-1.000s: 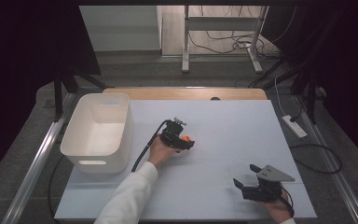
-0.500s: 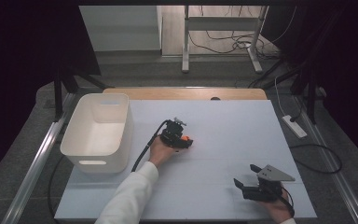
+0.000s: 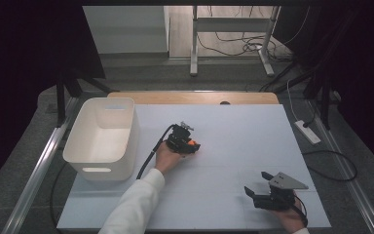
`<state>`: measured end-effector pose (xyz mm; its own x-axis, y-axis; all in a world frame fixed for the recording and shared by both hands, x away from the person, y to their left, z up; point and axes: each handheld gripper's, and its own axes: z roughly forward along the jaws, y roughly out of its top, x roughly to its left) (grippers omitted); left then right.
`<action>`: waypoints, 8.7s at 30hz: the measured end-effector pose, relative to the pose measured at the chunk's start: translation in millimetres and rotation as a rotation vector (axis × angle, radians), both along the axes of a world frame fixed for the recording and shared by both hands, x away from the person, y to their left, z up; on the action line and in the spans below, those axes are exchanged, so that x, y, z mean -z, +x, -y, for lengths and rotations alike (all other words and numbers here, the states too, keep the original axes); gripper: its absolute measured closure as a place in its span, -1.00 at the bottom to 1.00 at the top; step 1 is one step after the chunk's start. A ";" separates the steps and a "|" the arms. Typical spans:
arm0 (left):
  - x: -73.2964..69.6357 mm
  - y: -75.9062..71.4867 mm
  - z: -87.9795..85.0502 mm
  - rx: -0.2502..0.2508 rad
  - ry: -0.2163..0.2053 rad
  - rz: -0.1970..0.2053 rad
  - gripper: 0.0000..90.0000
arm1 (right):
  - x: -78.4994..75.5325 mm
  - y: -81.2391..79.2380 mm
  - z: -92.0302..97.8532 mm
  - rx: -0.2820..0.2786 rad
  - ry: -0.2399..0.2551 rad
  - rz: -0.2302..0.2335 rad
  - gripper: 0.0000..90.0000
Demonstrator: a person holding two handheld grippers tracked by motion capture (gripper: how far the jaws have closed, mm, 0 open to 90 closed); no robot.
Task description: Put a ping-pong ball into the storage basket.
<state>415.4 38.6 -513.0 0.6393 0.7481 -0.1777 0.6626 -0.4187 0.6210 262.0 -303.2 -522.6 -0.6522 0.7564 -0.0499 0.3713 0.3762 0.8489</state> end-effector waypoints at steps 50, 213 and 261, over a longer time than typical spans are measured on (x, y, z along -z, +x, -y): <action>-25.6 -18.2 -19.4 -0.017 -0.079 0.070 0.12 | -0.3 -0.3 -0.2 0.004 -0.009 0.005 -0.67; -154.7 -86.7 -109.4 -0.134 -0.207 0.434 0.12 | -1.4 -0.6 0.2 0.015 -0.014 0.015 -0.67; -154.7 -90.1 -174.1 -0.300 -0.198 0.450 0.12 | -0.7 0.2 1.8 0.025 -0.014 0.013 -0.67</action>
